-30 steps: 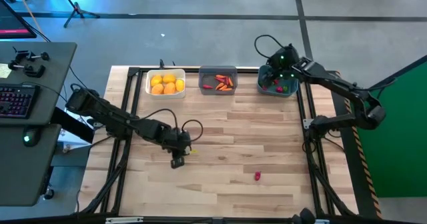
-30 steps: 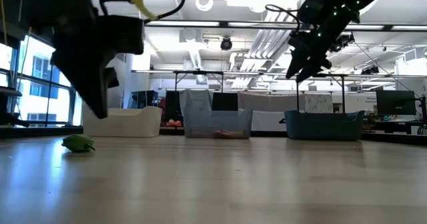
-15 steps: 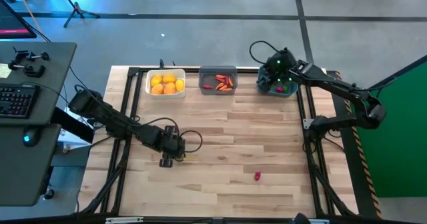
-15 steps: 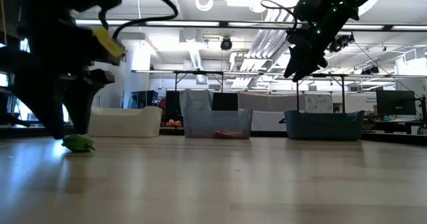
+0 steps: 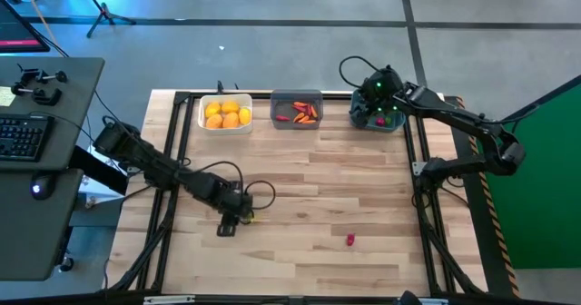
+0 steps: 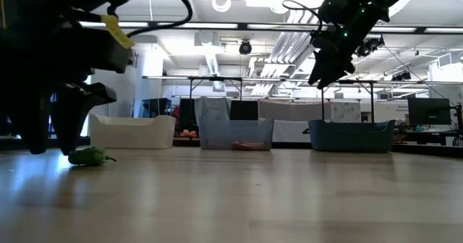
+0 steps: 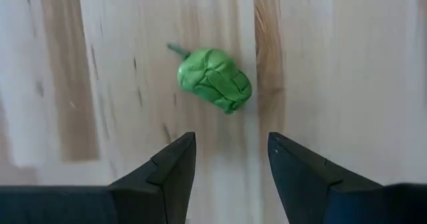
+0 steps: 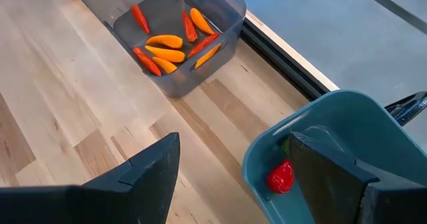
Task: Sort produce into baskets
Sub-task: Put the green bell pepper into the blue bin
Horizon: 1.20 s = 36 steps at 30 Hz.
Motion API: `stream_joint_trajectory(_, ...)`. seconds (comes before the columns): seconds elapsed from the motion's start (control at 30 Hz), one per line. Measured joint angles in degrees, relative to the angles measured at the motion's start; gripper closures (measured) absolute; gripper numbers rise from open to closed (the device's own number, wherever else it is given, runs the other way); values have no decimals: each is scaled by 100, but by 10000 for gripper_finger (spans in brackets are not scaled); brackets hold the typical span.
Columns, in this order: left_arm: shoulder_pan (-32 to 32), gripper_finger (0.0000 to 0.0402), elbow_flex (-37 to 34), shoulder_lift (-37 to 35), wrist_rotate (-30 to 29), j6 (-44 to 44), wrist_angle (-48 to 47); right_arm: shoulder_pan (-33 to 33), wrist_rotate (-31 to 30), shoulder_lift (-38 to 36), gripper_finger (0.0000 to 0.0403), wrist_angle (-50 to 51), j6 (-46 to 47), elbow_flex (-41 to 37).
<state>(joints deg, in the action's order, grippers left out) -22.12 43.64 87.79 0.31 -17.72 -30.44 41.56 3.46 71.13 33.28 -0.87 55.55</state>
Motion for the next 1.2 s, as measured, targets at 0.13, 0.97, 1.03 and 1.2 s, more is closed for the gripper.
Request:
stream_joint_trajectory(0.13,168,229,-2,-1,591,-1621,222,0,4,0,135,7,92,0)
stream_joint_trajectory(0.97,-101,230,-2,343,-249,-5222,801,0,9,2,135,-31,-54,0)
stream_joint_trajectory(1.03,-91,236,-2,343,-261,-5204,720,0,9,2,135,-47,-67,0)
stream_joint_trajectory(1.2,-76,299,-2,345,-634,-5221,509,0,9,2,135,-201,-93,0)
